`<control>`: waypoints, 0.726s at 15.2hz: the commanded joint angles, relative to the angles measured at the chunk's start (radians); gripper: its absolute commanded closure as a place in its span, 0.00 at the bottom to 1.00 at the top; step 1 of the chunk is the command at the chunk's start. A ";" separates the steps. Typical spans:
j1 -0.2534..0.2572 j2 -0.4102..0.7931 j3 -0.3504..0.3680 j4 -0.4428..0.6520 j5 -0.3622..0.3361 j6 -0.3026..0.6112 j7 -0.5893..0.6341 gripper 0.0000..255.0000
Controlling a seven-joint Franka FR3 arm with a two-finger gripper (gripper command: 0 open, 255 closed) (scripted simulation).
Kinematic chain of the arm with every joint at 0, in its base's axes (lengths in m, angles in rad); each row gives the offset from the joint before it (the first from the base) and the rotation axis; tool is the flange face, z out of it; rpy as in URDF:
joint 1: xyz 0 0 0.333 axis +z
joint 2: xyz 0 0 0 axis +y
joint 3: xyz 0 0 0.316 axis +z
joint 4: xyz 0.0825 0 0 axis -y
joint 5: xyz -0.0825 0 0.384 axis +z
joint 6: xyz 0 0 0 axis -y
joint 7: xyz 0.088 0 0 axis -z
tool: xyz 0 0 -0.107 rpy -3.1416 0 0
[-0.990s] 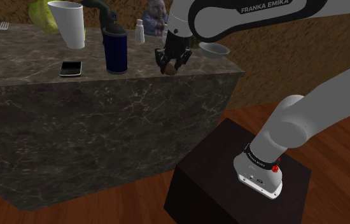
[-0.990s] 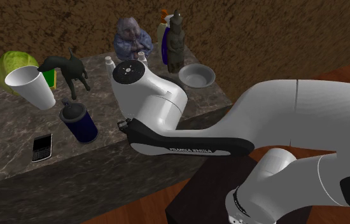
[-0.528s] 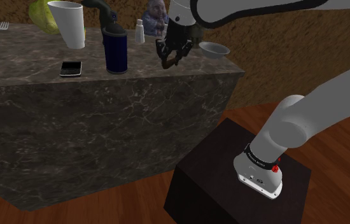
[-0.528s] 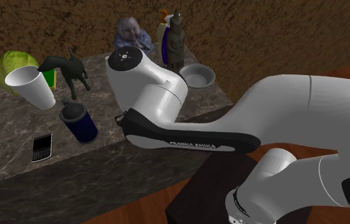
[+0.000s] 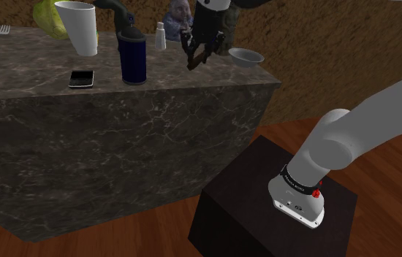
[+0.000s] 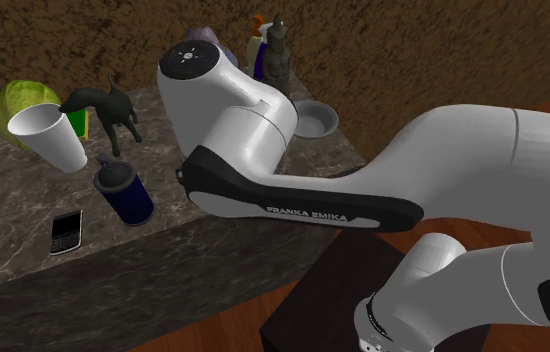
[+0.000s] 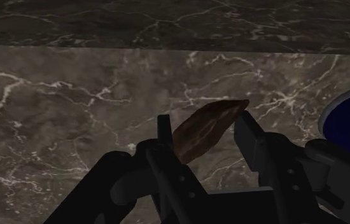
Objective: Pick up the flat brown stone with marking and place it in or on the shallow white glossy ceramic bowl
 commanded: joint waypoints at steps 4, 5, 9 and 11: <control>-0.002 0.007 -0.002 0.070 -0.001 -0.064 -0.007 1.00; -0.003 0.008 -0.003 0.085 -0.001 -0.077 -0.008 1.00; -0.005 0.015 -0.003 0.133 -0.002 -0.118 -0.012 1.00; -0.016 -0.009 -0.043 0.108 -0.003 -0.112 -0.064 1.00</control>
